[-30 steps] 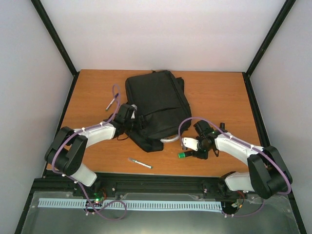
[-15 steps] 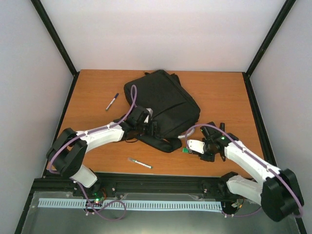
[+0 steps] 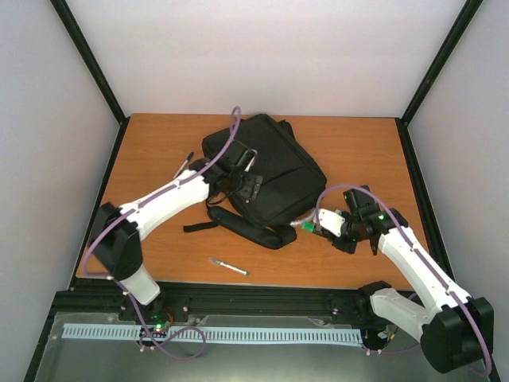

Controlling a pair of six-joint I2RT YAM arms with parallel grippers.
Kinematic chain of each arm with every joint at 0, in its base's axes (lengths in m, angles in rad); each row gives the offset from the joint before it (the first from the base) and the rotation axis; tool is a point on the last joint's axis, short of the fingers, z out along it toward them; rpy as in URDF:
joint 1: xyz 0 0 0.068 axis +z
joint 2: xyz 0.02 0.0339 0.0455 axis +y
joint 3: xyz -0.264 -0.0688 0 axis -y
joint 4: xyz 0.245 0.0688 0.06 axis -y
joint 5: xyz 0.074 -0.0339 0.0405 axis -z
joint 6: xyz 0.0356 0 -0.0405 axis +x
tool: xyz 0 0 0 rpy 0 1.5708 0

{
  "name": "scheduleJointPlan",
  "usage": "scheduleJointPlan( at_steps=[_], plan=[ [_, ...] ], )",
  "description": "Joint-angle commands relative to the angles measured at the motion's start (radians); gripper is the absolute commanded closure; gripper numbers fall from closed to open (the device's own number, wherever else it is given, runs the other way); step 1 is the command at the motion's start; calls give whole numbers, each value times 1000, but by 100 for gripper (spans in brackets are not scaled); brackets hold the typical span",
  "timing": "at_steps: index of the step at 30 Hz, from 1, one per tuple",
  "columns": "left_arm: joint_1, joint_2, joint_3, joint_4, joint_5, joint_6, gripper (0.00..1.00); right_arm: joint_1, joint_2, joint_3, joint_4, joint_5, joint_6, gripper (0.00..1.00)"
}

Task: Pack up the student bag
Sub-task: Adjust the student bag at the center of the board.

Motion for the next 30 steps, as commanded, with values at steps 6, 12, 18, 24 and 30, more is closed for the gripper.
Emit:
scheduleJointPlan(
  at_steps=[6, 12, 18, 24, 30],
  plan=[
    [-6, 213, 213, -79, -143, 332, 15, -57, 61, 45, 273, -82, 327, 97],
    [-31, 272, 226, -34, -148, 398, 14, -107, 107, 54, 326, -65, 386, 97],
    [-81, 372, 264, -27, -278, 431, 17, -128, 98, 37, 329, -70, 385, 97],
    [-97, 427, 295, -4, -452, 438, 30, -155, 111, 42, 325, -72, 396, 97],
    [-96, 435, 314, 56, -560, 469, 46, -166, 118, 45, 314, -95, 396, 97]
  ],
)
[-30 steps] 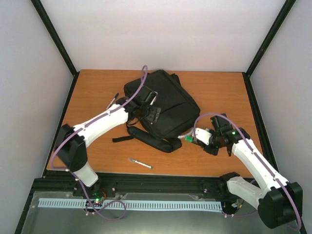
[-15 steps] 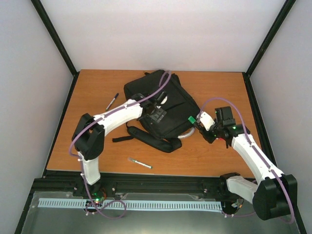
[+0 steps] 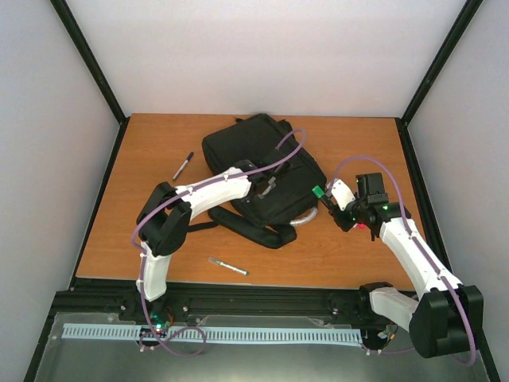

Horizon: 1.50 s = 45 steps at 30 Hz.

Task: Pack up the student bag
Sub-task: Adjust the student bag at the center of the board, then place the stationery in the student bag.

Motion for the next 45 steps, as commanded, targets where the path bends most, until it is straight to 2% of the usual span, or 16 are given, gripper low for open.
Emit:
scheduleJointPlan(
  at_steps=[1, 5, 8, 12, 13, 18, 24, 33, 39, 45],
  plan=[
    [5, 29, 49, 59, -119, 46, 49, -11, 8, 5, 6, -26, 13, 97],
    [5, 60, 62, 70, -102, 88, 62, -12, 12, 6, 4, -27, 16, 97],
    [4, 65, 59, 66, -91, 83, 79, -12, 21, 11, -3, -34, 16, 97],
    [2, -13, 29, 83, -21, 25, 98, -12, 88, 95, -62, -61, 24, 97],
    [2, -38, 12, 96, -5, 8, 99, -13, 115, 131, -87, -71, 31, 97],
    [2, -146, -70, 171, 121, -71, 99, -6, 258, 340, -232, -119, 47, 97],
    [3, -183, -80, 173, 200, -121, 99, 52, 416, 538, -365, -132, 42, 97],
    [2, -222, -89, 171, 263, -181, 99, 163, 591, 620, -405, -108, 91, 97],
    [2, -235, -96, 178, 291, -193, 99, 175, 700, 661, -402, -83, 149, 97],
    [-12, -234, -96, 181, 286, -196, 99, 177, 770, 787, -408, -106, 193, 97]
  ],
)
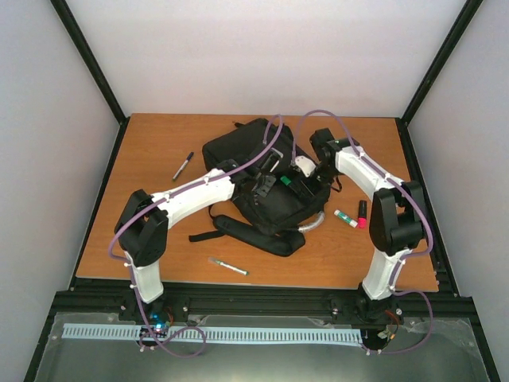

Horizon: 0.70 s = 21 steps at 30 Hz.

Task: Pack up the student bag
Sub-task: Place the stationery in the student bag.

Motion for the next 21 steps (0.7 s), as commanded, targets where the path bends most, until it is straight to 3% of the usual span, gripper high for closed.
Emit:
scheduleJointPlan(
  at_steps=[1, 12, 16, 21],
  plan=[
    [-32, -58, 22, 62, 2, -13, 99, 6, 33, 111, 2, -10, 60, 97],
    [-62, -43, 17, 58, -7, 8, 99, 5, 174, 271, 17, -24, 130, 94],
    [-62, -44, 18, 57, -9, 15, 99, 2, 105, 192, 46, -22, 133, 68],
    [-61, -43, 21, 54, -9, 19, 99, -15, -25, 118, 58, -16, 130, 53]
  ],
)
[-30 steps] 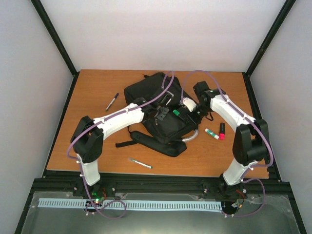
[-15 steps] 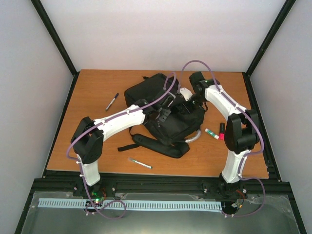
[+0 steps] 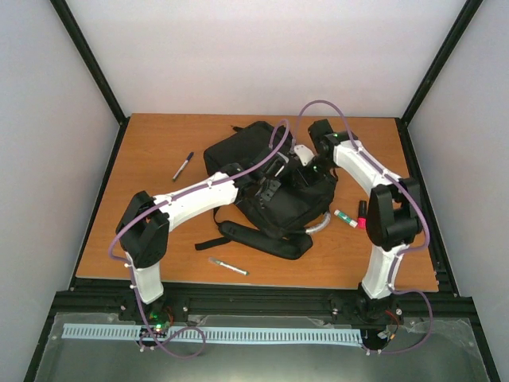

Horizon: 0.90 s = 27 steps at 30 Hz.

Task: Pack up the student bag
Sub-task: Place the stationery in the student bag.

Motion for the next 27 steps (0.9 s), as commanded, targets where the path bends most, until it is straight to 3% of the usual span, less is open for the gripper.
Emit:
scheduleJointPlan(
  at_steps=[1, 3, 8, 12, 20, 27],
  plan=[
    [-20, -43, 21, 53, 12, 16, 99, -13, -150, -54, 20, 0, 7, 52],
    [-19, -43, 21, 53, 12, 16, 99, -13, -182, -87, 28, 9, 3, 53],
    [-19, -43, 21, 52, 13, 16, 99, -13, -193, -175, 51, -12, -20, 82],
    [-19, -40, 21, 52, 14, 17, 99, -13, -170, -215, 86, -20, -13, 94],
    [-19, -30, 27, 52, 33, 13, 99, -11, -100, -187, 266, -15, 8, 96],
    [-19, -28, 20, 55, 38, 16, 99, -12, -173, -282, 518, -23, 67, 92]
  ],
)
